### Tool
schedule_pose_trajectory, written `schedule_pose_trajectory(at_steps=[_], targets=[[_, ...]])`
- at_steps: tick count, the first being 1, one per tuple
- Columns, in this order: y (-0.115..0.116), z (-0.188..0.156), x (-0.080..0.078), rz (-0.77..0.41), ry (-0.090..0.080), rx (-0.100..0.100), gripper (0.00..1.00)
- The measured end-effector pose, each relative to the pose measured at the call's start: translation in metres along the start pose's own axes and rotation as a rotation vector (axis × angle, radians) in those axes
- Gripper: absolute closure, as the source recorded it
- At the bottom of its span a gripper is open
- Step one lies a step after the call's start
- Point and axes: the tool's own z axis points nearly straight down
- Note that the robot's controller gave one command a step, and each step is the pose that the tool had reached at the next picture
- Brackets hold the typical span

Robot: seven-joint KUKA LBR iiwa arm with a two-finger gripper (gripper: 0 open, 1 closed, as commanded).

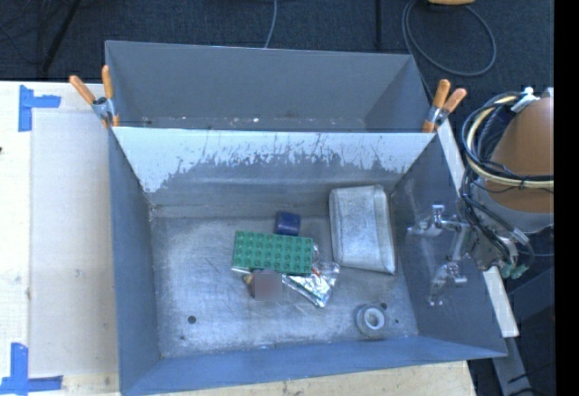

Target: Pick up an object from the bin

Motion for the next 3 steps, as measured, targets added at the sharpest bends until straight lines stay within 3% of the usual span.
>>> schedule_pose_trajectory(at_steps=[1,2,3], targets=[[0.015,0.117,-0.016,0.066,0.002,0.002,0.00],[-0.019,0.117,-0.019,0.101,-0.003,-0.002,0.00],[-0.021,0.127,-0.090,0.059,0.026,-0.008,0.00]])
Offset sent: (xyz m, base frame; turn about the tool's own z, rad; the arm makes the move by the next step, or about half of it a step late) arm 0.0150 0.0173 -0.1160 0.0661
